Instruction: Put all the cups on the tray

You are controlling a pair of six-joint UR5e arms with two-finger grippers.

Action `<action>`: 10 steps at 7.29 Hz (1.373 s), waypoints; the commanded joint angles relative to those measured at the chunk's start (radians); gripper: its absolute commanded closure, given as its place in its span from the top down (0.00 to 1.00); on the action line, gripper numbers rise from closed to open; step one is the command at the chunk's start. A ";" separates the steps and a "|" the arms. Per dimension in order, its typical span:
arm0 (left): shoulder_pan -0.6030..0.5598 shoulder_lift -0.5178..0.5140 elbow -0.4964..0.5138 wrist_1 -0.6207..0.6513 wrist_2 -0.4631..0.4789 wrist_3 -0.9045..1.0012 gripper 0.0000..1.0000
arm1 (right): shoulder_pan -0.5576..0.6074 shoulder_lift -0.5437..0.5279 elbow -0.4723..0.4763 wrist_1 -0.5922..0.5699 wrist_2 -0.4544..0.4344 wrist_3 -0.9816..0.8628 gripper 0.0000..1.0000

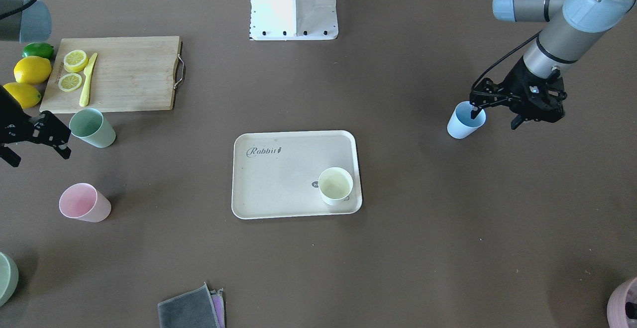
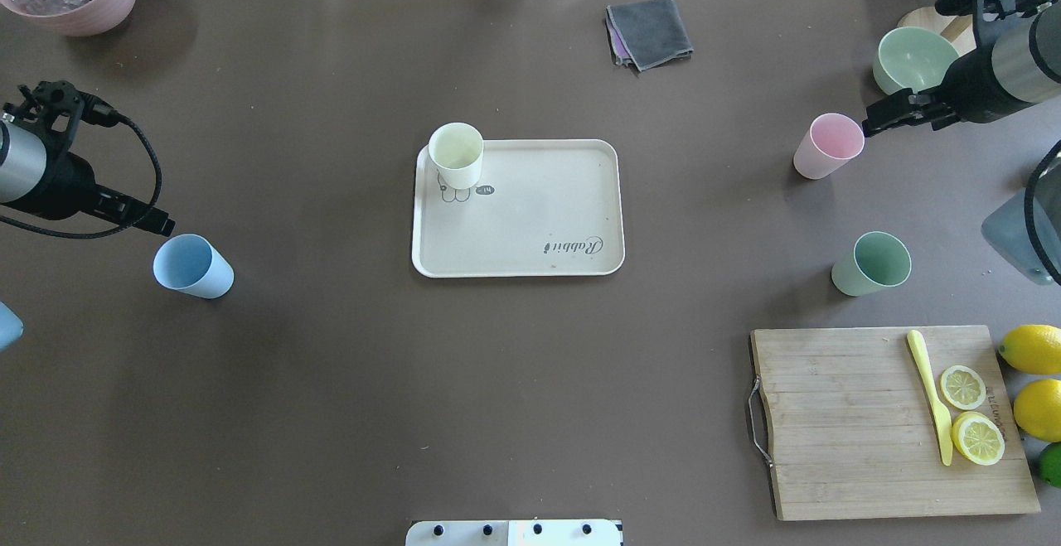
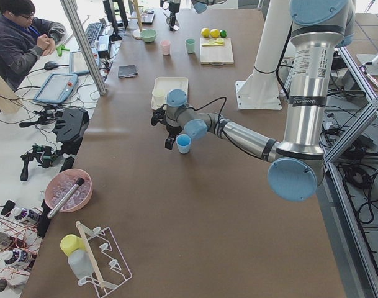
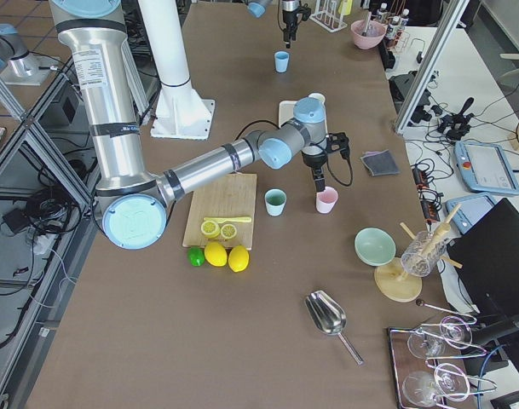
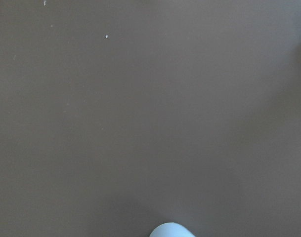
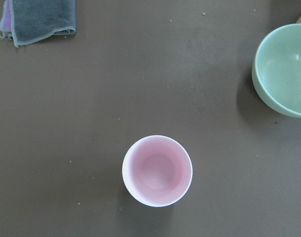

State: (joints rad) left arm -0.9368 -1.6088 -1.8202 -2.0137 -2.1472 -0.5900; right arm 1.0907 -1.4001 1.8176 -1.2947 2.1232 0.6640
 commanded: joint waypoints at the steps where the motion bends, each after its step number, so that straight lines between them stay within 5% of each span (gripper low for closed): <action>1: 0.015 0.018 0.030 -0.054 -0.019 -0.014 0.99 | 0.000 0.000 0.000 0.000 0.000 0.000 1.00; 4: 0.098 0.017 0.036 -0.059 -0.008 -0.096 0.98 | 0.000 0.000 0.000 0.000 0.000 -0.001 1.00; 5: 0.108 0.017 0.044 -0.059 0.019 -0.090 0.88 | 0.000 0.000 0.000 0.000 0.000 -0.003 1.00; 6: 0.122 0.014 0.058 -0.059 0.035 -0.088 0.28 | 0.000 0.000 -0.001 0.000 0.000 -0.003 1.00; 7: 0.122 0.004 0.064 -0.059 0.035 -0.086 0.00 | 0.000 -0.002 -0.001 0.000 0.000 -0.003 1.00; 10: 0.124 -0.040 0.058 -0.054 0.023 -0.088 0.00 | 0.000 -0.002 -0.001 0.000 0.000 -0.006 1.00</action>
State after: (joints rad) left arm -0.8137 -1.6268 -1.7605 -2.0707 -2.1168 -0.6775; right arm 1.0907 -1.4019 1.8163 -1.2947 2.1230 0.6594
